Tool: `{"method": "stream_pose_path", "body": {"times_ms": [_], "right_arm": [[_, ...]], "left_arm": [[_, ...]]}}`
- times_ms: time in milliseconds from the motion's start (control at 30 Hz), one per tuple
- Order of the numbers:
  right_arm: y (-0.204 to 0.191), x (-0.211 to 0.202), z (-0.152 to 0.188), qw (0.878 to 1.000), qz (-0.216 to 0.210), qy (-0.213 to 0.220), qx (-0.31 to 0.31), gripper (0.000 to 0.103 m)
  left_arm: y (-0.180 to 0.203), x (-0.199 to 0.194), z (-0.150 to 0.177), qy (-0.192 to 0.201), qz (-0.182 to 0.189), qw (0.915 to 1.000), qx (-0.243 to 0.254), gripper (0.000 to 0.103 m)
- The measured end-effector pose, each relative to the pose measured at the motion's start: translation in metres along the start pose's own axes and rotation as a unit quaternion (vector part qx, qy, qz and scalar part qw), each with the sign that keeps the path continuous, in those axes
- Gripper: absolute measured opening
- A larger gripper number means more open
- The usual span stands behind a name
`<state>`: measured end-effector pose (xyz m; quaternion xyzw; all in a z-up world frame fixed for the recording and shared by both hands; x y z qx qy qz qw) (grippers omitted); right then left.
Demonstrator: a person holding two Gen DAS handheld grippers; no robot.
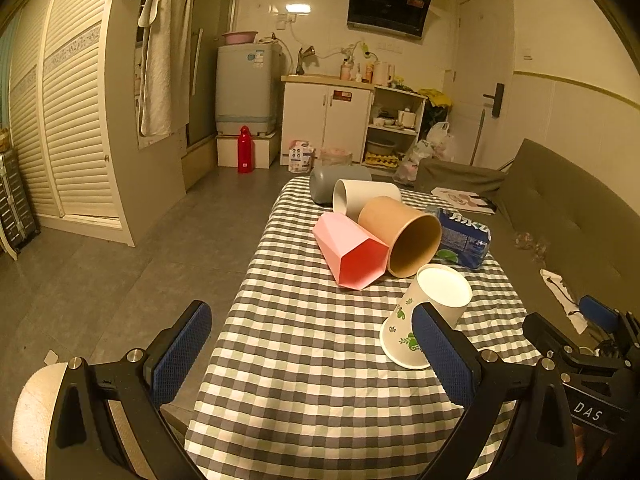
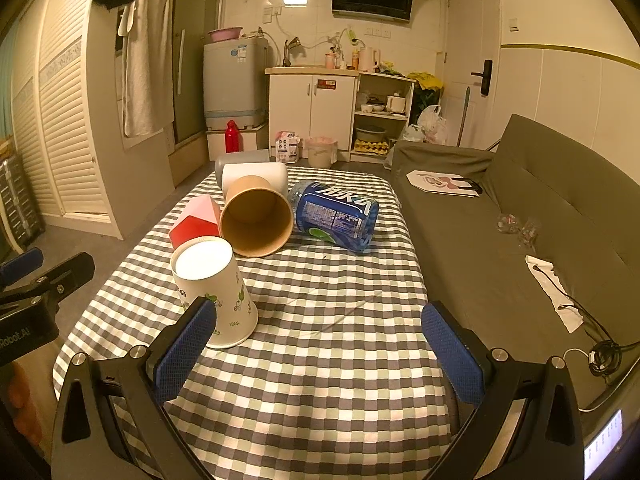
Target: Flip cup upside down
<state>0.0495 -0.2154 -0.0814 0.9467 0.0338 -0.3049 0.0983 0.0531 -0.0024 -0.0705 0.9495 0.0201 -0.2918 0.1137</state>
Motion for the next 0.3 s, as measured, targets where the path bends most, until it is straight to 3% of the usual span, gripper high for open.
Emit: {"method": "stream_pose_path", "body": {"times_ms": [300], "right_arm": [[-0.0009, 0.0018, 0.0005, 1.000, 0.000, -0.002, -0.002, 0.103]], "left_arm": [[-0.0018, 0.0001, 0.0004, 0.002, -0.002, 1.0000, 0.002, 0.103]]}}
Point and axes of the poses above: each gripper's, at about its wrist camera, not at the fingertips, and x roughly the way its jaws point, y to its right, z to its underside, the point moved 6 cm from there along x, roughly the way its jaws point, and after that the axes turned 8 degrees about -x, right-handed, at the moved point
